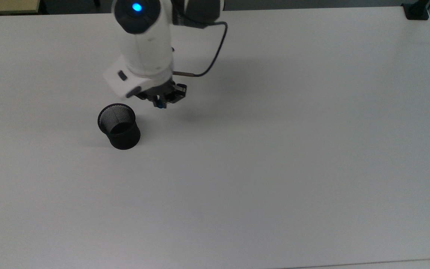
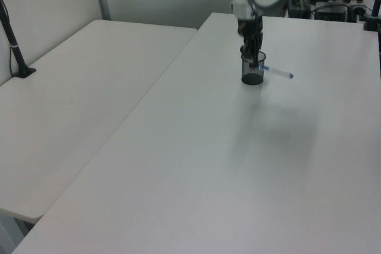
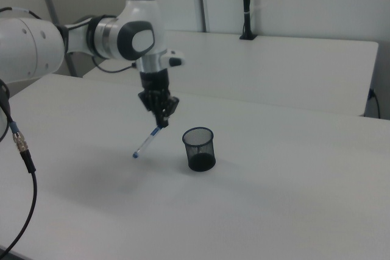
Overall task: Insert the marker
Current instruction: 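Lift the marker and carry it over the black mesh pen cup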
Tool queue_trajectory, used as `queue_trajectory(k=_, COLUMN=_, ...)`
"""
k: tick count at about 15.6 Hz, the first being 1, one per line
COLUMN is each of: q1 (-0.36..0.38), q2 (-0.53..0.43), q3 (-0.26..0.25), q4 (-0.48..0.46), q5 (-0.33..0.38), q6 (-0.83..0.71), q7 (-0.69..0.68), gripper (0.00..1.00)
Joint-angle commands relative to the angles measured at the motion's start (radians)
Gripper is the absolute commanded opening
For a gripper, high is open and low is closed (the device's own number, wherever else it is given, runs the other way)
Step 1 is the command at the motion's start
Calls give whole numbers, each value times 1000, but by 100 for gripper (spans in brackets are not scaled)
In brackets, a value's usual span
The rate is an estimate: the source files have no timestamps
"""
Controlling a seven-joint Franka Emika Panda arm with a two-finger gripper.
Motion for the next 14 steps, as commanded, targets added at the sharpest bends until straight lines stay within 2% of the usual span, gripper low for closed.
queue_trajectory(k=1, q1=-57, q2=-36, q3=-6, q4=46, q5=14, q6=-23, q7=-63, gripper=0)
queue_trajectory(k=4, q1=-80, q2=-47, q3=-9, q4=65, q5=10, q6=24, q7=-71, gripper=0)
queue_trajectory(k=9, q1=-142, q2=-59, q3=-9, q4=71, q5=8, q6=193, q7=-59, gripper=0)
queue_trajectory(k=14, q1=-151, q2=-47, q3=-19, q4=48, q5=-13, q6=392, q7=-49, gripper=0)
